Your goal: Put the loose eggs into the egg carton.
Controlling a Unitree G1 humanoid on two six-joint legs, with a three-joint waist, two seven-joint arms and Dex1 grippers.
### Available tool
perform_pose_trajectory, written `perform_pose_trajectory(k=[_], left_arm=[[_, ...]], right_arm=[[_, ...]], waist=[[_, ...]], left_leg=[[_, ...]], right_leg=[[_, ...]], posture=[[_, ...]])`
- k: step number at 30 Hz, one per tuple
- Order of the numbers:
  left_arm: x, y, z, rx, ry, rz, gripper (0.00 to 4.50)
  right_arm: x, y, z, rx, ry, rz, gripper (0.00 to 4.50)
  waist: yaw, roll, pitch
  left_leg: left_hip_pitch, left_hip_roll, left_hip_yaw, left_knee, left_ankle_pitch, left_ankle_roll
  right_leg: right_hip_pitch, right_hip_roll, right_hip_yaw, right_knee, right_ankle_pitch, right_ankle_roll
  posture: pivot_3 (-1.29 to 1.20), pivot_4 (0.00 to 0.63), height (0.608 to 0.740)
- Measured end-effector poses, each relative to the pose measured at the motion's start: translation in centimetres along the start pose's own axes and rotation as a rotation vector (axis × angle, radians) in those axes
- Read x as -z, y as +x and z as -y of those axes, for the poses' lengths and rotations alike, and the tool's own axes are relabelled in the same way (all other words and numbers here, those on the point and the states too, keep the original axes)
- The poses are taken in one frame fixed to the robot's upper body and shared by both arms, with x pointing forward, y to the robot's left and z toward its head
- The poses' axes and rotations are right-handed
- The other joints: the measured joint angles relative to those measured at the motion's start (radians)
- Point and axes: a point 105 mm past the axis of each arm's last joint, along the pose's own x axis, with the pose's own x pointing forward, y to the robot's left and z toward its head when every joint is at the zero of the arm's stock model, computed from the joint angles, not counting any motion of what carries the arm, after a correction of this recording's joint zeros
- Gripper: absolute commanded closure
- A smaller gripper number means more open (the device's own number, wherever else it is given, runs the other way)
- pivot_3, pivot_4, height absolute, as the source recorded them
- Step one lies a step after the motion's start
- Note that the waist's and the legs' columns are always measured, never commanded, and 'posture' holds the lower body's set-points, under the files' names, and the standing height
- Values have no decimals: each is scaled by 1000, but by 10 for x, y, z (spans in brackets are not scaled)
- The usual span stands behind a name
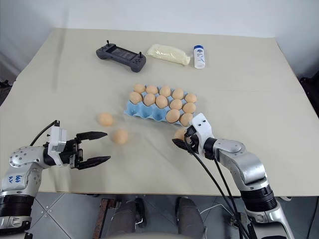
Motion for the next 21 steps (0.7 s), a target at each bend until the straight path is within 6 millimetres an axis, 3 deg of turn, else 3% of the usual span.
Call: perform_pose_trajectory(k=[5, 10, 15, 21], left_arm=[[1, 0, 2, 3, -3, -1, 0], [1, 1, 3, 3, -4, 1, 0], [0, 3, 2, -6, 1, 11, 0], [-1, 4, 3, -20, 6, 13, 0]], right_arm=[[-8, -21, -8, -36, -22, -2, 2312], [-40, -30, -14, -89, -94, 73, 2337], [-84, -6, -9, -80, -155, 211, 2337], [-93, 34, -1, -56, -172, 216, 2337]], waist=[[2, 0, 0], [-4, 0, 0], [-5, 0, 0], [-2, 0, 0]], left_leg=[[0, 0, 0, 0, 0, 0], [1, 1, 0, 0, -1, -3], [0, 2, 0, 0, 0, -4], [-3, 2, 4, 0, 2, 0]], right_leg=[[0, -1, -1, 0, 0, 0], [0, 0, -1, 0, 1, -1], [-1, 2, -1, 1, 3, -3], [-7, -1, -3, 4, 4, -1]], posture=[[0, 150, 740], [0, 150, 740], [0, 150, 740], [0, 150, 740]])
